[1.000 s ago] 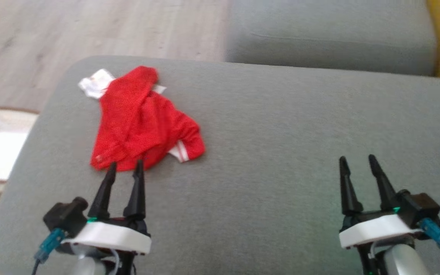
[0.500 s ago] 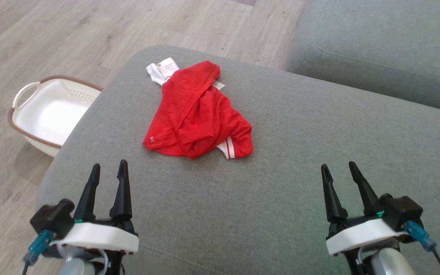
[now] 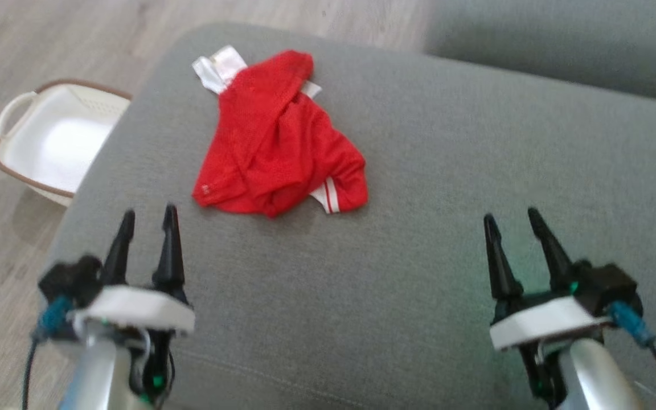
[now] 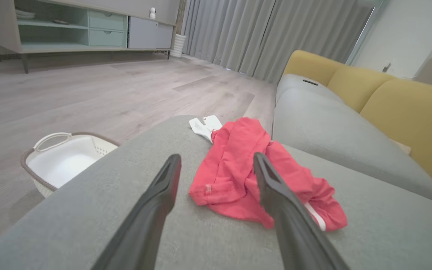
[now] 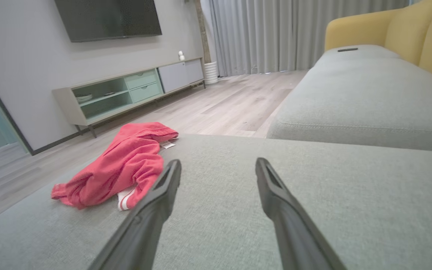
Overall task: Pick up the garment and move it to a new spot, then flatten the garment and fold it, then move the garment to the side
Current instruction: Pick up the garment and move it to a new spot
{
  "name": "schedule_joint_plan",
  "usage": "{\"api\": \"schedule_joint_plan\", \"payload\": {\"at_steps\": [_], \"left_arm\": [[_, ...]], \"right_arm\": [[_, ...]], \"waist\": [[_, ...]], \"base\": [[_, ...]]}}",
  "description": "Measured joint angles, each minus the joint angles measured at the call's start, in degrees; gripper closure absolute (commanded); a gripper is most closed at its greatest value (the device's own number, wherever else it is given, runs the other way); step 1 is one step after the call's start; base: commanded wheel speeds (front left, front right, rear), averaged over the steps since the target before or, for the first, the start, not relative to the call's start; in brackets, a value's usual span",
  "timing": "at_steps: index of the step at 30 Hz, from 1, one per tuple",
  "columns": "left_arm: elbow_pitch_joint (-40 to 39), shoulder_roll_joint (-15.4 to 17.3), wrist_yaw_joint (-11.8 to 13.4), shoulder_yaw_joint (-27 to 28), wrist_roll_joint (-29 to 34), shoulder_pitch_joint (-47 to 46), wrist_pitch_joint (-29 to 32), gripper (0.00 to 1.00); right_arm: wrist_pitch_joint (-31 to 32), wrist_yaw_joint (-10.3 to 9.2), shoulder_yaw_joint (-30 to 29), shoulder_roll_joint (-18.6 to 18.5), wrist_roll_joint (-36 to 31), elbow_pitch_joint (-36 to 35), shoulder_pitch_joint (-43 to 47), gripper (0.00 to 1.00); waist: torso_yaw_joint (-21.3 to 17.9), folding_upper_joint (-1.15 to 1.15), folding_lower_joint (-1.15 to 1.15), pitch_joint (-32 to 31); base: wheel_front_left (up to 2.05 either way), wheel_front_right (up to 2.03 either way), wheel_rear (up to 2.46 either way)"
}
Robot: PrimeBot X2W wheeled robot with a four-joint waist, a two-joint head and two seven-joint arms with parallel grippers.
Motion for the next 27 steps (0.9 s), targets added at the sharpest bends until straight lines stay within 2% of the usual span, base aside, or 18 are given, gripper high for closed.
{"api": "schedule_joint_plan", "payload": {"at_steps": [3, 6, 14, 18, 22, 27], "left_arm": [[4.3, 0.9, -1.2, 0.1, 0.3, -6.2, 0.0, 0.0], [9.0, 3.3, -2.0, -0.3, 0.7, -13.8, 0.8, 0.0], [21.7, 9.5, -3.0, -4.8, -1.5, -35.0, 12.3, 0.0], [25.5, 11.3, -3.3, -8.6, -4.2, -39.9, 16.8, 0.0], [28.7, 12.1, -3.3, -13.8, -10.7, -42.9, 22.3, 0.0], [32.7, 14.9, -3.4, -17.2, -14.4, -45.0, 23.8, 0.0]], "right_arm": [[0.9, 0.0, -0.8, 0.0, -1.4, -1.6, -2.2, 0.0], [1.4, 0.0, -1.7, 0.0, -2.9, -3.1, -3.4, 0.0], [2.6, 0.0, -2.6, -0.1, -5.0, -6.7, -7.3, 0.0], [2.7, 0.0, -2.6, -0.1, -5.1, -7.6, -8.8, 0.0], [2.7, 0.0, -2.5, -0.1, -5.1, -8.0, -9.1, 0.0], [2.8, 0.0, -2.2, -0.1, -5.1, -8.1, -9.7, 0.0]], "waist": [[-1.3, 0.0, 0.0, 2.9], [-2.7, 0.0, 0.0, 6.0], [-7.1, 0.0, 0.01, 13.8], [-9.0, 0.0, 0.02, 16.1], [-11.3, 0.0, 0.02, 18.5], [-13.3, 0.0, 0.01, 20.5]], "base": [[0.0, 0.0, 0.0], [0.0, 0.0, 0.0], [0.0, 0.0, 0.0], [0.0, 0.0, 0.0], [0.0, 0.0, 0.0], [0.0, 0.0, 0.0]]}}
